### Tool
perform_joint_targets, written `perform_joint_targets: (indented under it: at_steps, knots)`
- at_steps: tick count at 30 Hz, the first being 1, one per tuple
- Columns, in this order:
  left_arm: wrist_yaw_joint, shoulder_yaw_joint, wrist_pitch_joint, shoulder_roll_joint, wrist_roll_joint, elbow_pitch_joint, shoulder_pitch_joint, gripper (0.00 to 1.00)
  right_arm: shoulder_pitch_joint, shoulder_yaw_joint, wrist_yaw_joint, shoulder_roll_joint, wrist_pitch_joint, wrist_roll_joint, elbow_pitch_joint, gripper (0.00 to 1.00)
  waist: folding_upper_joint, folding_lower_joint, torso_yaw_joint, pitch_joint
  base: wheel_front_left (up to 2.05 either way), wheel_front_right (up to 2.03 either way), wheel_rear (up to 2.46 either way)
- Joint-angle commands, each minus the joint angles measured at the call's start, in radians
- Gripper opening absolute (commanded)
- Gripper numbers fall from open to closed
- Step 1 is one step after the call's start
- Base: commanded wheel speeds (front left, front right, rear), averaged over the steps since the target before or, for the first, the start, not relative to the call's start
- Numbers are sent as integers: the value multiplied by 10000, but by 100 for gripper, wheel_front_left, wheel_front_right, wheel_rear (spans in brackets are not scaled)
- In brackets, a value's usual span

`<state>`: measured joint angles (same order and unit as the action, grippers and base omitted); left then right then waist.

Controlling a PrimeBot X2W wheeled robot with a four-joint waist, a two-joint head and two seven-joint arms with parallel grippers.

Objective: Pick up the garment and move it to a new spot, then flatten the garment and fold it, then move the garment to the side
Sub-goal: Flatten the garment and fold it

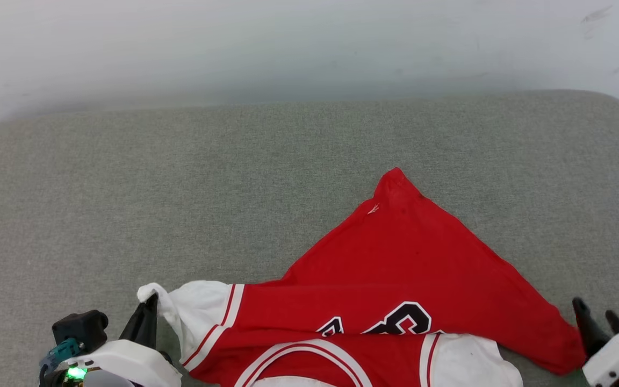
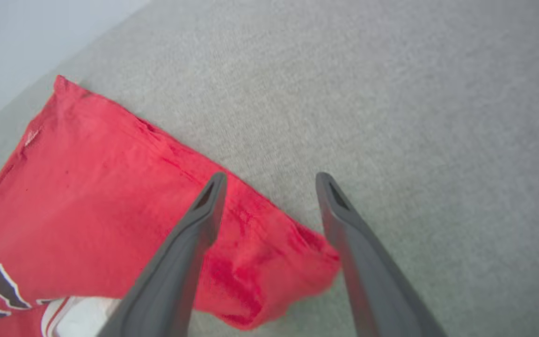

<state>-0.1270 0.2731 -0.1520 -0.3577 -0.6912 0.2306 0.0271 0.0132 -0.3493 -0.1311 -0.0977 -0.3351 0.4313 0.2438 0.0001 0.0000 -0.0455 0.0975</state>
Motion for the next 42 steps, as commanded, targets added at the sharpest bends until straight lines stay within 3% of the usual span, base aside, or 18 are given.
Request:
perform_joint_targets:
  at_steps: [1,5,10,13,16,24,33,39,40,41,42]
  knots:
    - [12,-10,11,-17,8,-37,146,0,253,73,8,-81,319,-149,-88,100,-1,0,30,58,0,0,0]
    - [-18,40,-74,15,109,-197,389,0,914,646,8,-387,1632,-269,-28,100,-1,0,193,214,0,0,0]
    - [-87,198,-101,93,244,-490,685,0,2195,1833,8,-964,1921,-319,780,100,-1,0,486,533,0,0,0]
    - [-27,383,-124,213,398,-742,989,0,3294,2547,8,-1473,1242,-154,1542,100,-1,0,734,915,0,0,0]
    - [77,683,-163,403,585,-880,1387,0,4707,3608,8,-2172,-108,360,2550,100,-1,0,1180,1399,0,0,0]
    - [232,1201,-345,790,901,-1183,2154,0,6764,5550,8,-3173,-2926,1333,3368,100,-1,0,2138,2088,0,0,0]
    - [452,1528,-584,1209,1022,-1151,2708,0,8115,7156,8,-3677,-3649,1746,3746,100,-1,0,2814,2976,0,0,0]
    - [547,1503,-759,1341,953,-902,2802,0,7708,8282,4,-3759,-4874,2620,4516,100,-1,0,2941,3240,0,0,0]
    - [558,1498,-786,1353,942,-851,2803,0,7577,8457,1,-3759,-5101,2777,4592,38,-1,0,2940,3246,0,0,0]
    - [550,1496,-799,1366,929,-813,2802,0,7519,8599,-11,-3767,-5166,2942,4563,0,-1,0,2934,3242,0,0,0]
    - [560,1496,-815,1373,918,-781,2799,0,7488,8694,-11,-3787,-5184,3087,4548,0,-1,0,2925,3221,0,0,0]
